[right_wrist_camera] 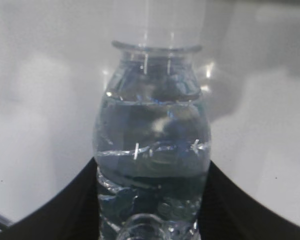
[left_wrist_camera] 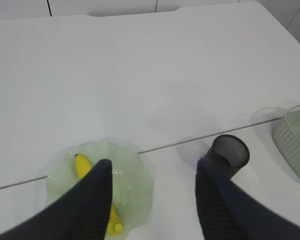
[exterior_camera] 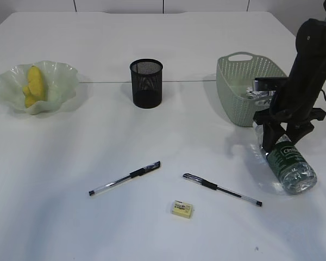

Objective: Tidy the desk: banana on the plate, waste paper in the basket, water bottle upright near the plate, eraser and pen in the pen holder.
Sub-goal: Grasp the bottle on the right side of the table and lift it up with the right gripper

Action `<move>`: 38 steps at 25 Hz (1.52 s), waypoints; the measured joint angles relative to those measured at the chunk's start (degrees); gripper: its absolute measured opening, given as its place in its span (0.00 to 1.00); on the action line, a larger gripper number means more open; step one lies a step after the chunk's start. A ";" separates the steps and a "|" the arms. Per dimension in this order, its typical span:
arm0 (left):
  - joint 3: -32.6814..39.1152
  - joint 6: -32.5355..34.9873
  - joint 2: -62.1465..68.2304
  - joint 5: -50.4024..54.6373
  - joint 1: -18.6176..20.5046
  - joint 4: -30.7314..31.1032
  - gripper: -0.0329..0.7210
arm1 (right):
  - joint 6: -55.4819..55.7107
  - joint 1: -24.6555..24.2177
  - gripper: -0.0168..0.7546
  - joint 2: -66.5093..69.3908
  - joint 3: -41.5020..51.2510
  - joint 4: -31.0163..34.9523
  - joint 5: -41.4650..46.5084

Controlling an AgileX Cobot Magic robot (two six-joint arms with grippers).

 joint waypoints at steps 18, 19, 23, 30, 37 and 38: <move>0.00 0.00 0.00 0.00 0.00 -3.81 0.54 | -0.90 0.00 0.50 0.62 -1.63 13.30 -0.46; 0.00 0.00 0.00 0.00 0.00 -4.10 0.54 | -1.61 0.00 0.50 0.62 -1.63 15.03 -0.46; 0.00 0.00 0.00 0.00 0.00 -4.88 0.54 | -3.52 -0.04 0.50 0.62 -1.63 19.96 -0.59; 0.00 0.00 0.00 0.00 0.00 -5.66 0.54 | -10.06 2.35 0.50 0.62 -1.88 22.22 -1.07; 0.00 0.00 0.00 0.00 0.00 -7.56 0.54 | -12.85 4.44 0.50 -1.19 -5.17 26.03 -0.86; 0.00 0.00 0.00 0.00 0.00 -7.84 0.54 | -13.64 4.49 0.50 -1.49 -5.96 27.03 -0.75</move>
